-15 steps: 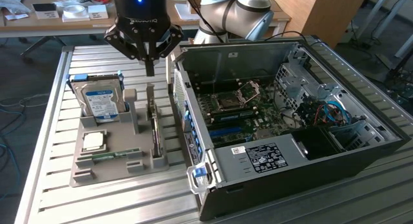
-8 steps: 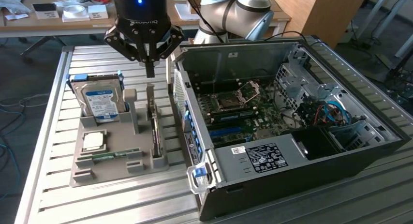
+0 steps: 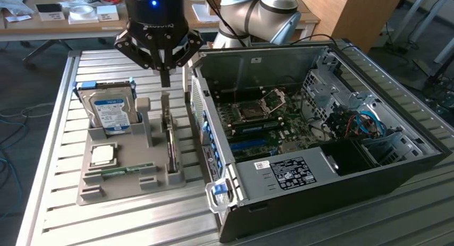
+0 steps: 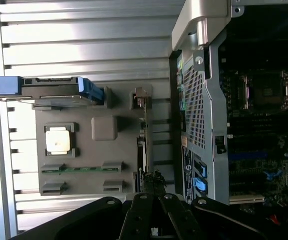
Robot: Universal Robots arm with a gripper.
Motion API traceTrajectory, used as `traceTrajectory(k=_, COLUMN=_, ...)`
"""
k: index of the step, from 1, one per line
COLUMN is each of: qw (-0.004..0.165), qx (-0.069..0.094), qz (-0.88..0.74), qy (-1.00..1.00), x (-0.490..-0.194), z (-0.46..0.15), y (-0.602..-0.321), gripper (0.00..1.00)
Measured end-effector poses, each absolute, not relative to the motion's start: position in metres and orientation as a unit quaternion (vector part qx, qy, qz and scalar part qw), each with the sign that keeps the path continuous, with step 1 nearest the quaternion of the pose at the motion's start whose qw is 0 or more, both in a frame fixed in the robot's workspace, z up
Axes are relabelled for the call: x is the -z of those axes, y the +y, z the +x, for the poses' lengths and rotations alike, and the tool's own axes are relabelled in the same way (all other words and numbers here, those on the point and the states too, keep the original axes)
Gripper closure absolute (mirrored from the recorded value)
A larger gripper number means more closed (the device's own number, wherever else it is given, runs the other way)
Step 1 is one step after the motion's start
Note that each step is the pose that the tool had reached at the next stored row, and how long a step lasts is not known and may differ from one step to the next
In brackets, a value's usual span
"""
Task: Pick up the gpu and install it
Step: 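Reach for the gpu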
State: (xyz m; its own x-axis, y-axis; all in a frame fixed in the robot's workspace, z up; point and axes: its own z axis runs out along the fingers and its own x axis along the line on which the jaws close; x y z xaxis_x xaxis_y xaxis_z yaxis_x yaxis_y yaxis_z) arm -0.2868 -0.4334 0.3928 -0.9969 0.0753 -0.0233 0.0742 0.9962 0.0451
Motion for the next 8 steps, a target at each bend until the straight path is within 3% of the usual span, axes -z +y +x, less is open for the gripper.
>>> traceTrajectory(k=8, qw=0.013, qx=-0.022, qz=0.037, qy=0.999, x=-0.3921, z=-0.289, y=-0.4376, gripper=0.89)
